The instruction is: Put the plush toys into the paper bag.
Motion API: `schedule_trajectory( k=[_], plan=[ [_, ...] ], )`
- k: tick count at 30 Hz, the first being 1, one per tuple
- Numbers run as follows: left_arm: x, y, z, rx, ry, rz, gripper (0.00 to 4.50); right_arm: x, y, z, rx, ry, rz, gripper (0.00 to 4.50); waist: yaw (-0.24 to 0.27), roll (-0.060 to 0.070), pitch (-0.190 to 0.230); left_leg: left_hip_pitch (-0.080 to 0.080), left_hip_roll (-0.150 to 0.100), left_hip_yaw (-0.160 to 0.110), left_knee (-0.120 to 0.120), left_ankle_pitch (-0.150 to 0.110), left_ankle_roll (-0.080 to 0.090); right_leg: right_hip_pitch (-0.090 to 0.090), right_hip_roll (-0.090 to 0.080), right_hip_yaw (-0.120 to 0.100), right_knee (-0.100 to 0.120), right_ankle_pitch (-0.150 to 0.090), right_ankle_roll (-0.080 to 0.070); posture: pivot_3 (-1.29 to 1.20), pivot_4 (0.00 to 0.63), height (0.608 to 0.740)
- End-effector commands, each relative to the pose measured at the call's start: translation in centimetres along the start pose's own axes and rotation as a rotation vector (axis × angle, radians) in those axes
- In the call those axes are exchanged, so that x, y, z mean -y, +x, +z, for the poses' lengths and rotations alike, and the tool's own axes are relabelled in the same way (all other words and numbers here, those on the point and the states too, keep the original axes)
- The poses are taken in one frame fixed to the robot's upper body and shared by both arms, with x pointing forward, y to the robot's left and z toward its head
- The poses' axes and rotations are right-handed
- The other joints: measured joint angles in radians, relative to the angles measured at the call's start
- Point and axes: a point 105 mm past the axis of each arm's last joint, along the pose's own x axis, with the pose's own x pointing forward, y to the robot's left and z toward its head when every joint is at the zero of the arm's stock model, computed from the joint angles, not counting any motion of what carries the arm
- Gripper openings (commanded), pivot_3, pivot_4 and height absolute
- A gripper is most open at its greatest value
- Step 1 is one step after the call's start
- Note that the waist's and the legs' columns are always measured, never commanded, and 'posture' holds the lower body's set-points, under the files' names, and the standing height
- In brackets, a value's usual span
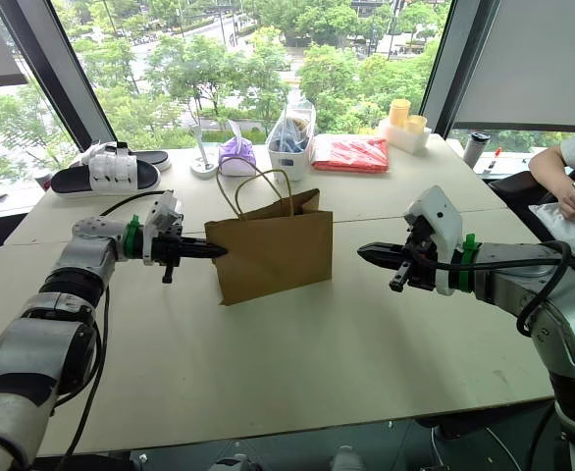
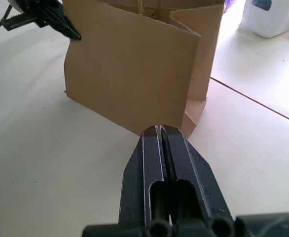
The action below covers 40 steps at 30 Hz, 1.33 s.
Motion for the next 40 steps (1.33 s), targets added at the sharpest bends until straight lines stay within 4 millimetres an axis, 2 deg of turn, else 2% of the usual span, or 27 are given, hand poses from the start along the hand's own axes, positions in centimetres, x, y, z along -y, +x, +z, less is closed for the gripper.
schedule_trajectory(
  k=[1,10,13,20,24,27,32,36,40],
  plan=[
    [-0.5,-1.0,0.4,-0.059,0.051,0.023,0.02,-0.5,-0.1,1.0,0.043,-0.037,0.010,0.00,0.001,0.000,0.000,0.000,0.000,0.000,0.000,0.000,0.000,0.000,0.000,0.000,0.000,0.000,0.000,0.00,0.150,0.740],
    [-0.9,-1.3,0.1,-0.060,0.045,0.065,0.02,-0.7,0.2,0.8,0.047,-0.033,0.016,0.00,0.000,0.000,0.000,0.000,0.000,0.000,0.000,0.000,0.000,0.000,0.000,0.000,0.000,0.000,0.000,0.00,0.150,0.740],
    [-1.1,-1.3,0.6,-0.038,0.055,0.073,0.81,-0.7,0.3,0.7,0.046,-0.032,0.018,0.00,0.000,0.000,0.000,0.000,0.000,0.000,0.000,0.000,0.000,0.000,0.000,0.000,0.001,0.000,0.000,0.00,0.150,0.740],
    [-1.1,-1.8,2.1,0.005,0.084,0.065,4.36,-0.8,0.5,0.7,0.046,-0.034,0.028,0.00,0.000,0.000,0.000,0.000,0.000,0.000,0.001,0.000,0.000,0.000,0.000,0.000,0.001,0.000,0.000,0.00,0.150,0.740],
    [-0.8,-3.5,1.8,-0.022,0.110,0.104,4.47,-1.2,0.5,0.5,0.043,-0.033,0.033,0.00,-0.003,0.000,0.000,0.000,0.000,0.000,0.001,0.000,0.000,0.000,0.000,0.000,0.001,0.000,0.000,0.00,0.150,0.740],
    [0.4,-5.8,1.7,-0.021,0.074,0.138,4.47,-1.2,0.7,-0.4,0.027,-0.011,0.038,0.00,-0.013,0.000,0.000,0.001,0.001,0.000,0.000,-0.001,0.001,-0.001,0.000,0.000,0.002,0.000,0.000,0.00,0.150,0.740],
    [3.0,-8.0,2.3,-0.025,0.049,0.171,4.47,-1.0,0.5,-0.5,0.023,-0.010,0.045,0.00,-0.017,0.000,0.000,0.000,0.001,0.000,0.000,-0.001,0.001,-0.002,0.000,0.000,0.004,0.000,0.000,0.00,0.150,0.740],
    [4.8,-8.5,3.6,0.015,0.035,0.226,4.47,-0.4,0.2,0.0,0.019,-0.026,0.048,0.00,-0.003,0.000,0.000,0.000,0.002,0.000,0.001,-0.001,0.001,-0.001,0.000,0.001,0.004,0.000,0.000,0.00,0.150,0.740],
    [6.6,-7.5,4.4,0.058,0.015,0.248,4.47,-0.1,0.2,0.8,0.022,-0.063,0.060,0.00,0.001,0.000,0.000,0.000,0.002,0.000,0.002,-0.001,0.001,-0.001,0.000,0.001,0.003,0.000,0.000,0.00,0.150,0.740]
  ],
)
